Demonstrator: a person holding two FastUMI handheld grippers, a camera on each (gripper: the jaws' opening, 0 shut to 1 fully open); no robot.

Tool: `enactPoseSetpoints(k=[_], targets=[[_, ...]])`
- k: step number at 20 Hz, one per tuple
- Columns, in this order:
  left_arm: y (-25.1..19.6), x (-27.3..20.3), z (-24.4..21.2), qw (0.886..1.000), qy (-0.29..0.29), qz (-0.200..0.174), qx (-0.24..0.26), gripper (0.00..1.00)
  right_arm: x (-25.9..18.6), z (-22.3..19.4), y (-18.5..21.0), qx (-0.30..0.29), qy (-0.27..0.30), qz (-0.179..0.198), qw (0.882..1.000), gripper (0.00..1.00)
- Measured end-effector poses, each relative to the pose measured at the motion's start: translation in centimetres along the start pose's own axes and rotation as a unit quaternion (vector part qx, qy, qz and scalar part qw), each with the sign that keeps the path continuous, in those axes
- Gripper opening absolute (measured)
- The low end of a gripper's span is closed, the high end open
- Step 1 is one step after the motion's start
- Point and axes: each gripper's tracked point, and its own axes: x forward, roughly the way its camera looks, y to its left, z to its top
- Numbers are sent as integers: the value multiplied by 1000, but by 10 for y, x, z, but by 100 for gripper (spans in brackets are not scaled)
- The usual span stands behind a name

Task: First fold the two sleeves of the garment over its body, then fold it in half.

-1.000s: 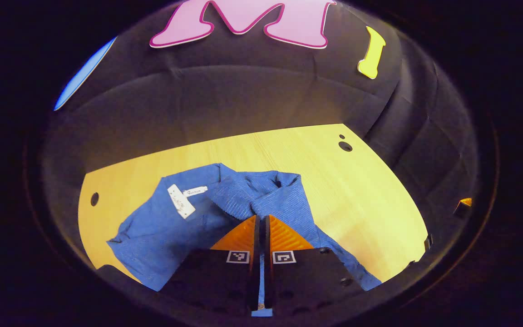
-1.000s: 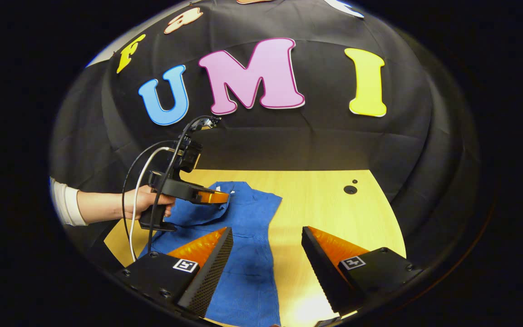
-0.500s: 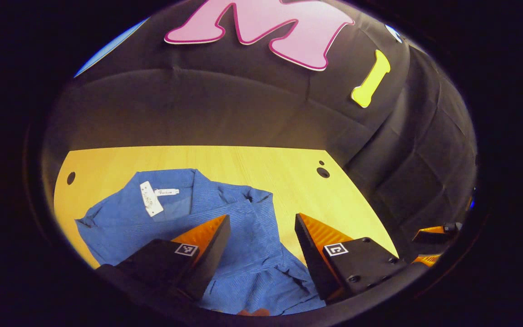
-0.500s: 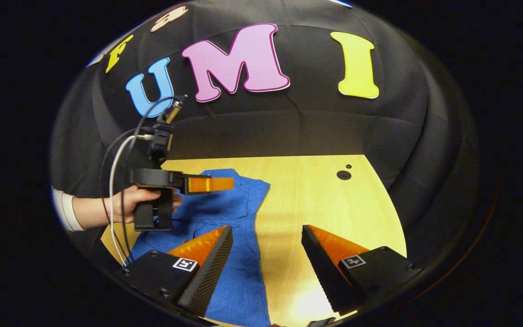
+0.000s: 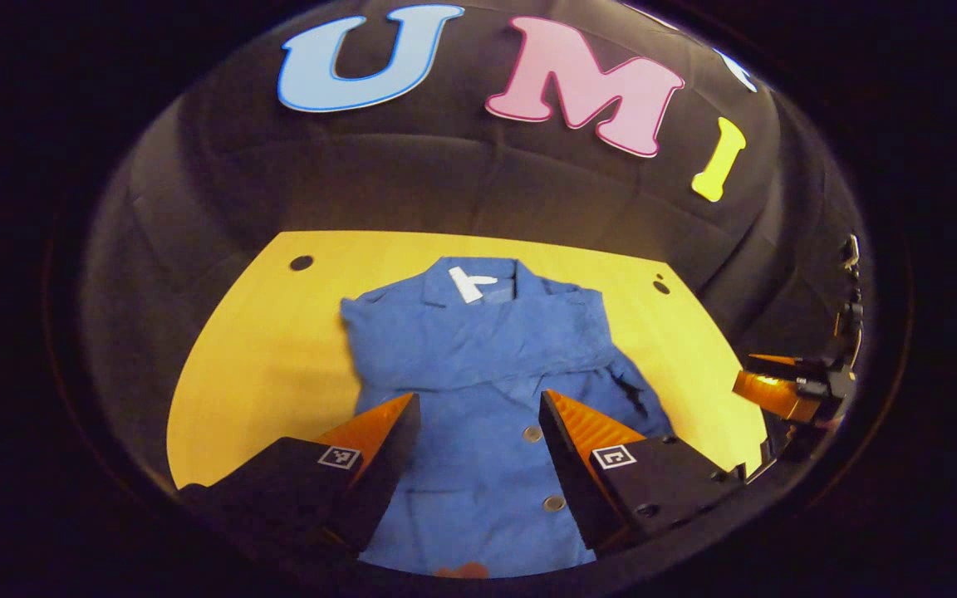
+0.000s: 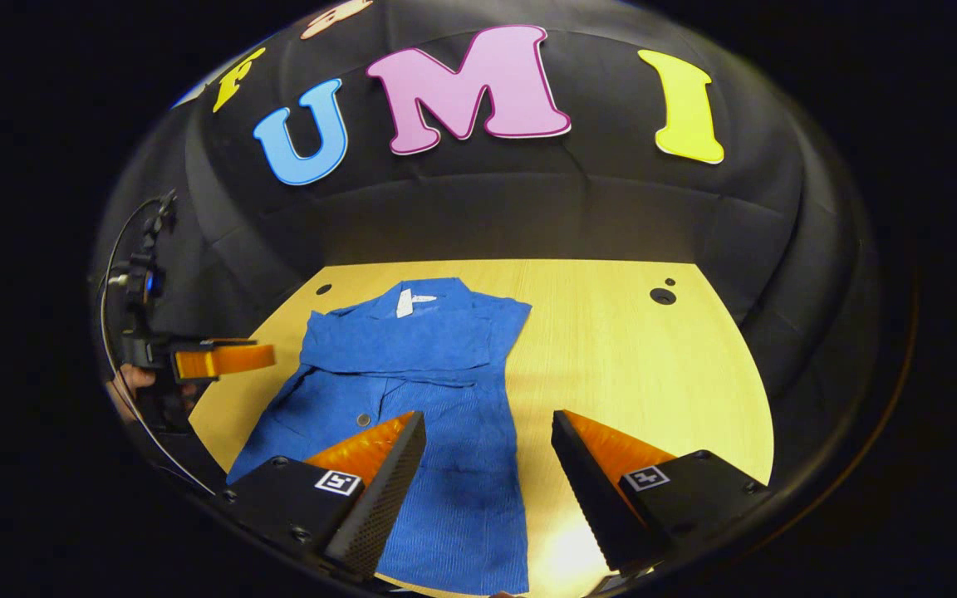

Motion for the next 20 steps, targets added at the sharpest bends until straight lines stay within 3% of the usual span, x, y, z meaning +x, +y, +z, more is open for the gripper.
enactPoseSetpoints(k=[3, 7, 10, 14, 20], targets=[[44, -19, -73, 997, 48, 42, -31, 84, -4, -28, 8, -8, 26, -1, 1000, 98], [63, -32, -135, 988, 109, 55, -94, 82, -12, -69, 15, -14, 67, -6, 998, 98], [66, -39, -170, 984, 147, 61, -87, 84, -18, -107, 11, -20, 116, -20, 993, 98], [62, -40, -204, 969, 224, 50, -93, 84, -26, -148, 4, 11, 177, -41, 983, 99], [60, -44, -221, 956, 273, 52, -96, 84, -45, -210, -18, 37, 279, -78, 956, 99]])
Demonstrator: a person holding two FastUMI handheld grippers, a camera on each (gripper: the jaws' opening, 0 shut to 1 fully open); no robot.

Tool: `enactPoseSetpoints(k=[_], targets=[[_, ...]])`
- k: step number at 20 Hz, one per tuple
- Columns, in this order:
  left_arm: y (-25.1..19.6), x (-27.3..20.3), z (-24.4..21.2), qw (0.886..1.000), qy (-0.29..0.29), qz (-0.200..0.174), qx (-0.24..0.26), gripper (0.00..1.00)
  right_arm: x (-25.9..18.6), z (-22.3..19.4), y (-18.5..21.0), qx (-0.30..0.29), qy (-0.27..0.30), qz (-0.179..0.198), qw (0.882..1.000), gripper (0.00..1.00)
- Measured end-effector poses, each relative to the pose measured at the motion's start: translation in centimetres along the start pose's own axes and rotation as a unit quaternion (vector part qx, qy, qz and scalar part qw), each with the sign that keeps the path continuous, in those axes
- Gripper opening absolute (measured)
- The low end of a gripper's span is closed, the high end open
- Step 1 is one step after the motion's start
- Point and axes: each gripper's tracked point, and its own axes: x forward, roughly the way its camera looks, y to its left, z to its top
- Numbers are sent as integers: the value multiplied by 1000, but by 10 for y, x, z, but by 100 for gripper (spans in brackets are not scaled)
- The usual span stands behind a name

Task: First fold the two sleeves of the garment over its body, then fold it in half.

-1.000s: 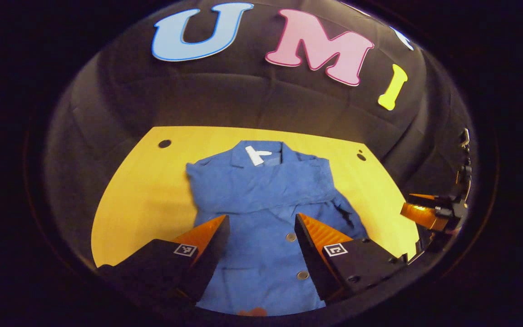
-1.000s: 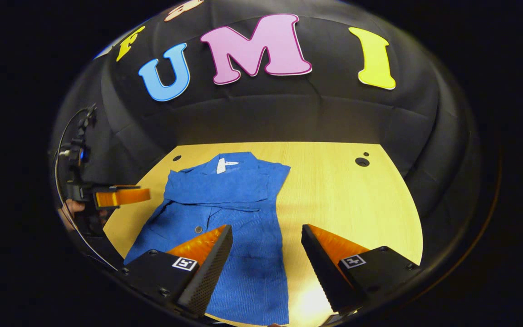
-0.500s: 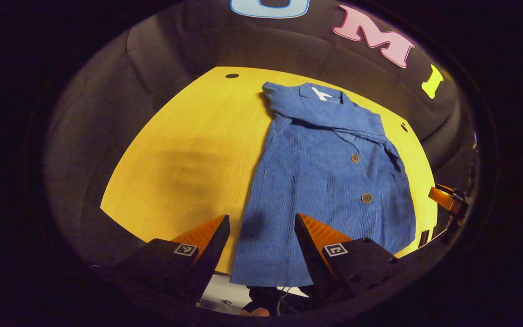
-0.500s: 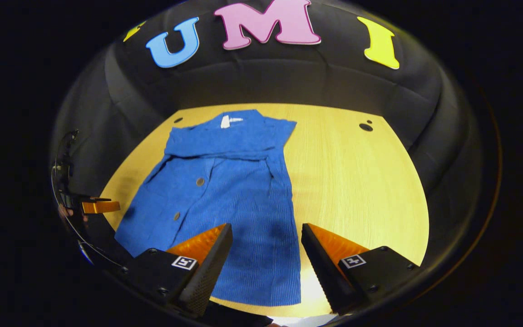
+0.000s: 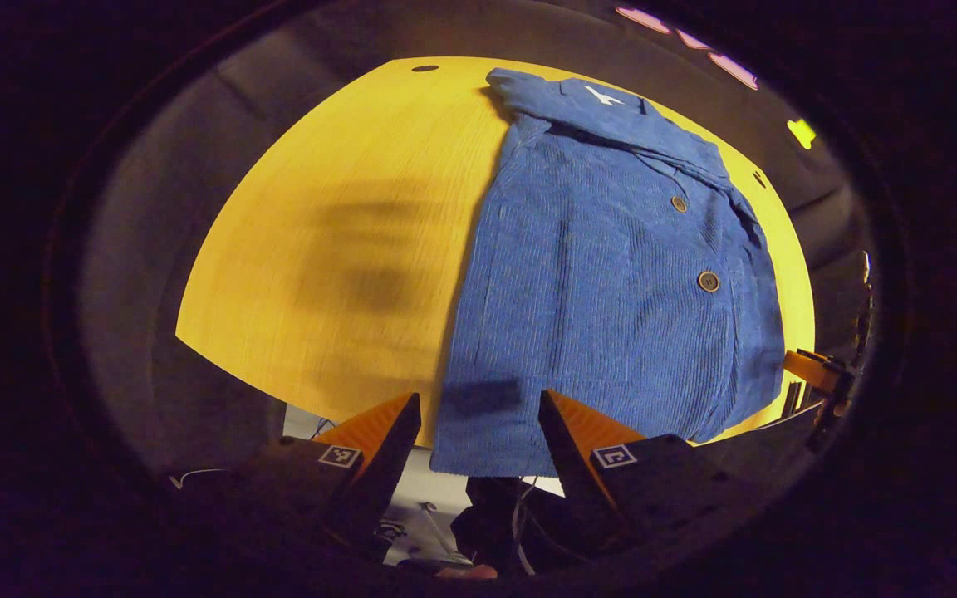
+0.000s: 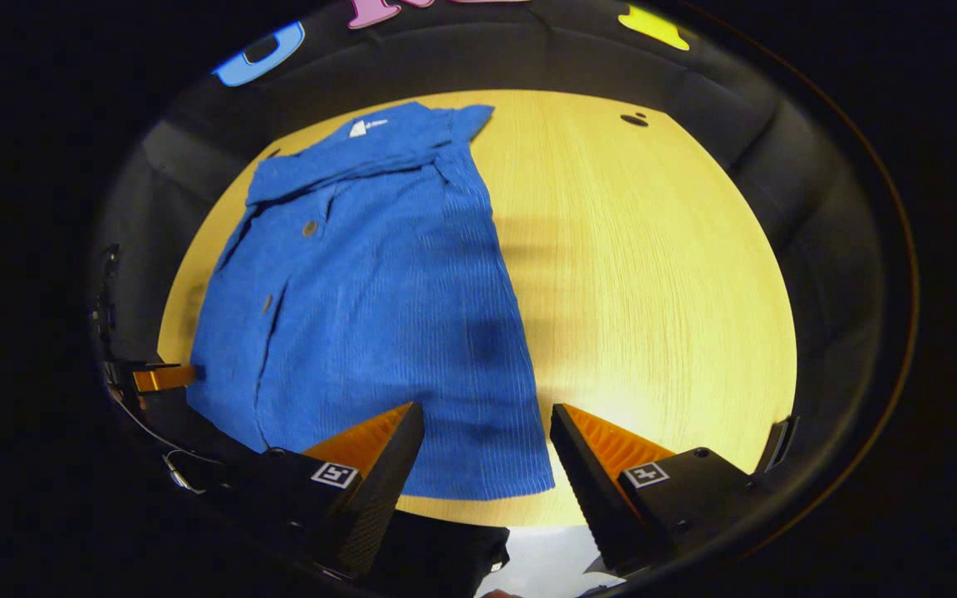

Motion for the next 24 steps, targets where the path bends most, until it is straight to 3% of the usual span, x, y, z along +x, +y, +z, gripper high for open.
enactPoseSetpoints(k=[6, 17, 20, 21, 24], targets=[[-3, 10, -15, 999, 34, 4, 13, 84, 12, -21, -8, -13, 49, -19, 999, 99], [1, 19, -12, 997, 58, 26, 31, 84, 17, -27, -8, -23, 77, -23, 996, 98], [-3, 20, -12, 996, 69, 24, 51, 82, 15, -26, 0, -17, 80, -18, 996, 80], [-7, 21, -13, 996, 71, 19, 56, 65, 19, -26, 5, -18, 78, -12, 997, 80], [-22, 21, -8, 996, 59, -5, 74, 17, 22, -24, 22, -20, 71, 8, 997, 12]])
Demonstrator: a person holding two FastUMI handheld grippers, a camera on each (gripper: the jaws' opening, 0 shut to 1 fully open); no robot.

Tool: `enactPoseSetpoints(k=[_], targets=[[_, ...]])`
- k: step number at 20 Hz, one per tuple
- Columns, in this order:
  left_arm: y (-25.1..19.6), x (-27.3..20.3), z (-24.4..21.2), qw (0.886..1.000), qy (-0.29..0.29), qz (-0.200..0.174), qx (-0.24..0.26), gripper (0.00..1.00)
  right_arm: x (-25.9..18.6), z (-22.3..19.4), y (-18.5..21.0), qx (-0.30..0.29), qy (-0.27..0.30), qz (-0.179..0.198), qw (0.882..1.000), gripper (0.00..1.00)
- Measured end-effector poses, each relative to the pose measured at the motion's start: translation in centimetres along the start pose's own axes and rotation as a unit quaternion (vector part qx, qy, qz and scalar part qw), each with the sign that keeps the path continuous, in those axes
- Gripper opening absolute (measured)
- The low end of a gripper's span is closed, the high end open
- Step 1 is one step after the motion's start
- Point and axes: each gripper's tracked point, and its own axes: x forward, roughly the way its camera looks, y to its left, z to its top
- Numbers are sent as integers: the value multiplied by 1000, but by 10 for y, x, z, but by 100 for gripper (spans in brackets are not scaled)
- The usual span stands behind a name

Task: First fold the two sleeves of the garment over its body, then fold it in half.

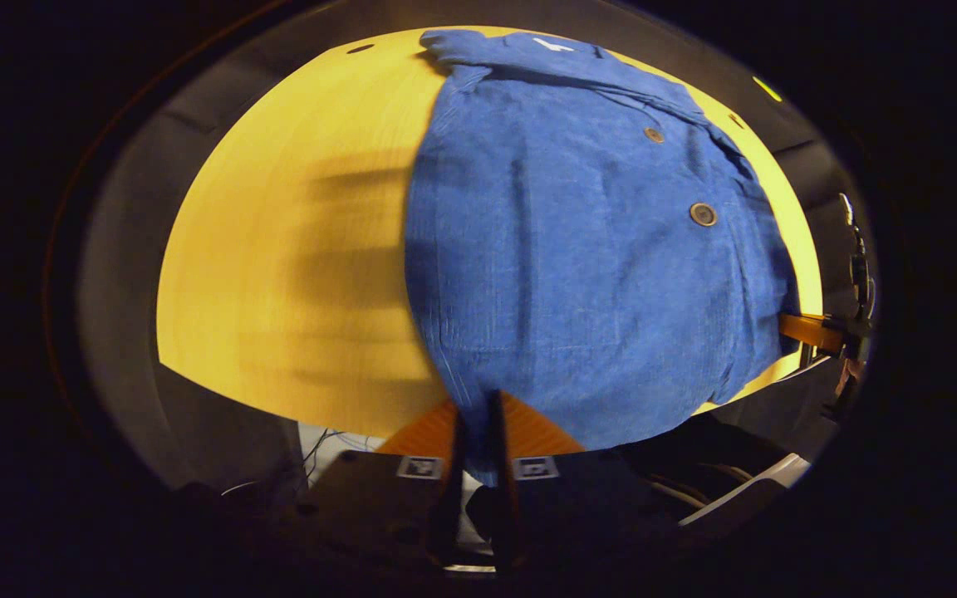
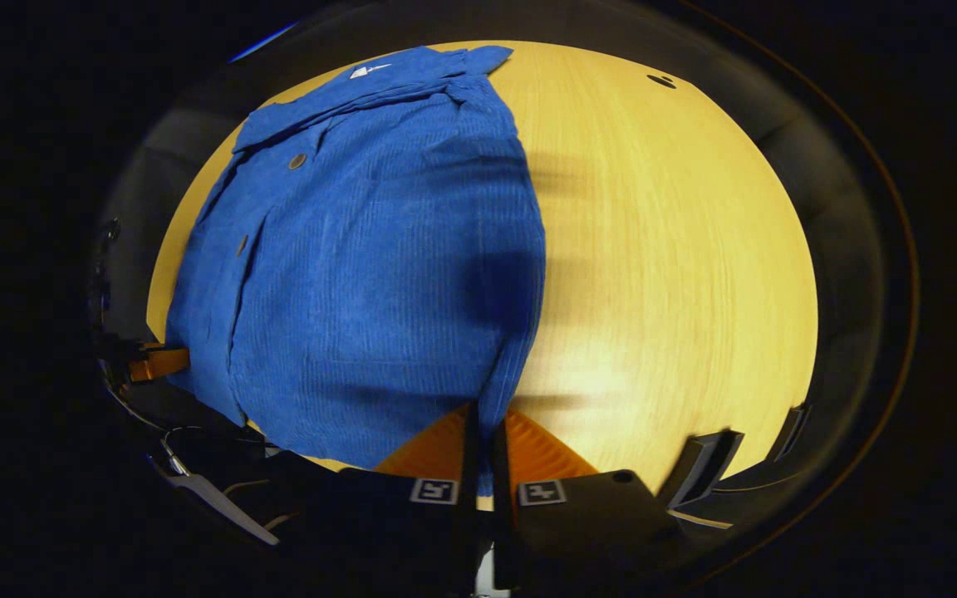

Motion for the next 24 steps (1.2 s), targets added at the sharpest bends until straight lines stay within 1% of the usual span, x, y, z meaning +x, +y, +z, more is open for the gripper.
enactPoseSetpoints(k=[1, 2, 3, 5, 7, 11, 14, 17, 19, 21, 23, 24], targets=[[1, 0, 0, 1000, 1, -2, 11, 0, -2, -1, 6, -5, 3, 11, 1000, 10], [0, -2, -1, 1000, -2, -9, 17, 1, -1, 2, 10, 1, -2, 20, 1000, 6], [-5, -6, 1, 1000, -6, -27, 13, 1, -6, 4, 15, 7, -7, 31, 999, 5], [-15, -19, 7, 997, -24, -66, 1, 1, -18, 18, 24, 21, -27, 52, 998, 5], [-21, -39, 18, 994, -49, -95, 1, 1, -36, 38, 32, 29, -56, 70, 996, 5], [-24, -88, 51, 985, -114, -130, 3, 0, -77, 84, 44, 12, -114, 88, 989, 5], [-22, -125, 81, 976, -172, -135, 4, 0, -108, 123, 54, -10, -165, 96, 982, 5], [-17, -163, 111, 967, -226, -119, 19, 0, -141, 167, 62, -34, -221, 95, 970, 5], [-19, -174, 138, 962, -247, -114, 24, 0, -163, 192, 66, -41, -249, 100, 962, 5], [-18, -185, 157, 958, -262, -111, 23, 1, -184, 219, 64, -56, -278, 92, 955, 5], [-9, -200, 178, 952, -286, -104, 20, 0, -198, 250, 61, -66, -304, 84, 947, 5], [-5, -206, 196, 949, -299, -100, 18, 1, -202, 273, 61, -68, -317, 83, 942, 5]])
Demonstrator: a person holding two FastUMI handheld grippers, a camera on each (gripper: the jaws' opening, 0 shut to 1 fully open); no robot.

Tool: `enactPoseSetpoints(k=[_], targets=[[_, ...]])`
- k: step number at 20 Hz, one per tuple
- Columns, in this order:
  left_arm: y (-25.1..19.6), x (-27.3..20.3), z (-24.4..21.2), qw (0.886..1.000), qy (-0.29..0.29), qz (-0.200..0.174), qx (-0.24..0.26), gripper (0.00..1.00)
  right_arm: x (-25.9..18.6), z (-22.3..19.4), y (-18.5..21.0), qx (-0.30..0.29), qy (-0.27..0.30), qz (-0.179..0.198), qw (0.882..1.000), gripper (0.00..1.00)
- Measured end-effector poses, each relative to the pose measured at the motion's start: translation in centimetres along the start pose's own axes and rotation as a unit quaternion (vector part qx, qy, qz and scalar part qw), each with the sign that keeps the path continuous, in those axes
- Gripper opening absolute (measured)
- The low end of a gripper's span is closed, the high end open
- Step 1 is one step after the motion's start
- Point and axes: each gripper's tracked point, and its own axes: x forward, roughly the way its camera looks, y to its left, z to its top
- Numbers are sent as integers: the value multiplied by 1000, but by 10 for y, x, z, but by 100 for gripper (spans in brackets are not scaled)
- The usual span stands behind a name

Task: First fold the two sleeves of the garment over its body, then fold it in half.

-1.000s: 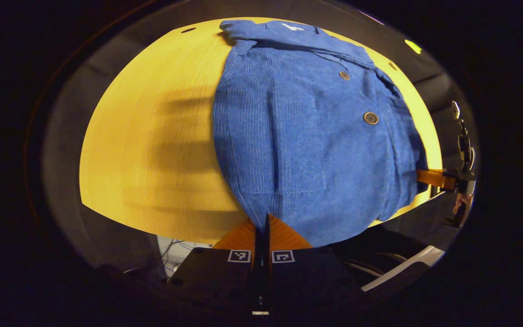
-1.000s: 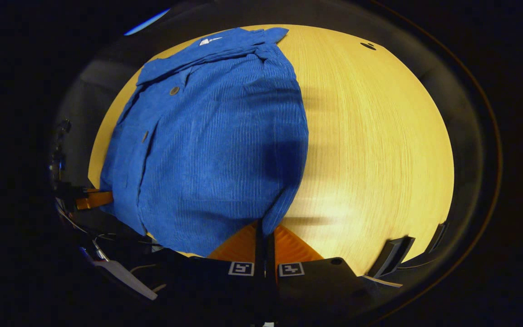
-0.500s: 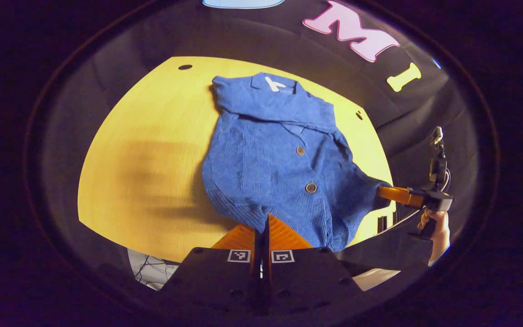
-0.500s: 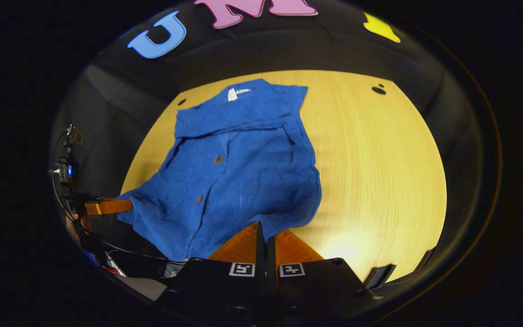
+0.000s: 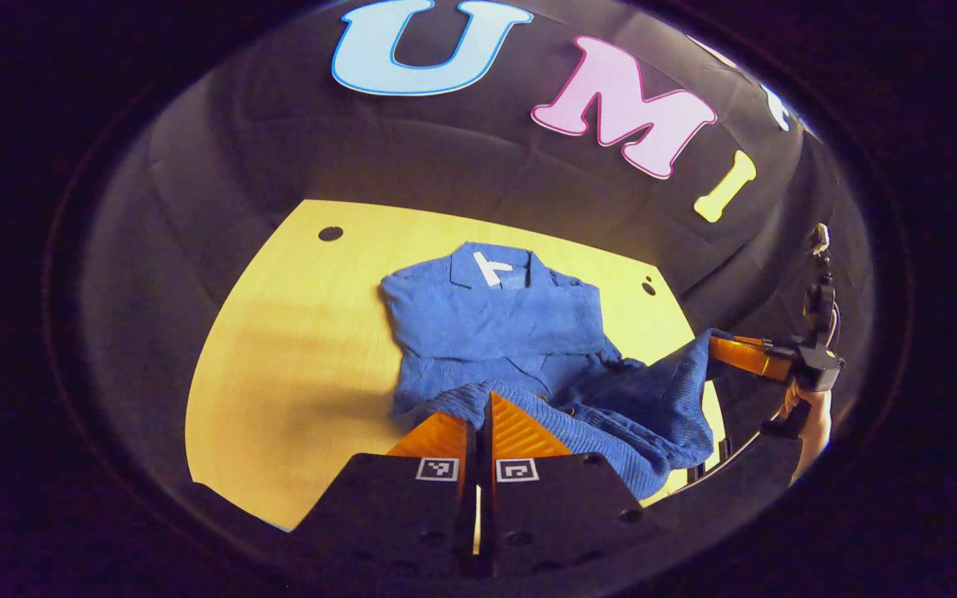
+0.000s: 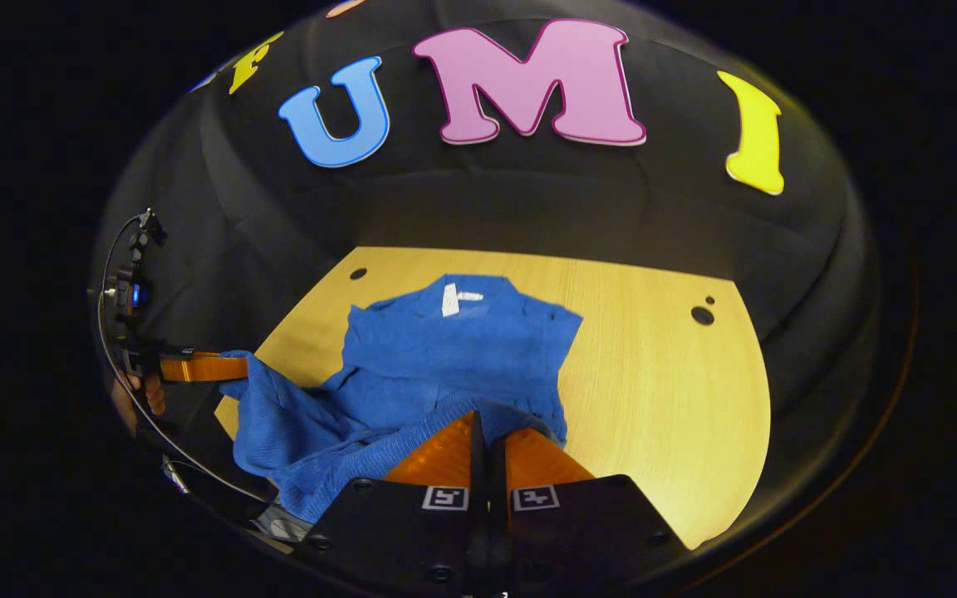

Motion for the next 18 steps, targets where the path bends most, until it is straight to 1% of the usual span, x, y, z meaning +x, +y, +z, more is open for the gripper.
enactPoseSetpoints(k=[2, 3, 5, 7, 8, 10, 12, 15, 18], targets=[[2, 14, 36, 1000, -20, 3, -5, 0, 21, 41, -5, -10, -27, -5, 1000, 5], [5, 22, 53, 1000, -30, 7, -5, 0, 36, 56, -9, -15, -32, -9, 999, 4], [18, 40, 83, 999, -34, 28, 3, 0, 64, 87, -16, -24, -48, -17, 998, 4], [27, 66, 109, 998, -29, 48, 14, 0, 92, 105, -28, -19, -52, -26, 998, 5], [30, 79, 119, 998, -27, 51, 18, 0, 107, 108, -36, -11, -48, -29, 998, 4], [38, 109, 140, 998, -21, 59, 10, 0, 139, 112, -51, -4, -41, -39, 998, 5], [45, 137, 156, 998, -12, 66, -10, 0, 168, 111, -65, -11, -28, -48, 998, 5], [68, 181, 163, 995, 13, 90, -36, 0, 213, 100, -86, -16, -5, -58, 998, 4], [91, 214, 164, 991, 38, 129, -15, 0, 254, 92, -100, 3, 10, -64, 998, 5]])
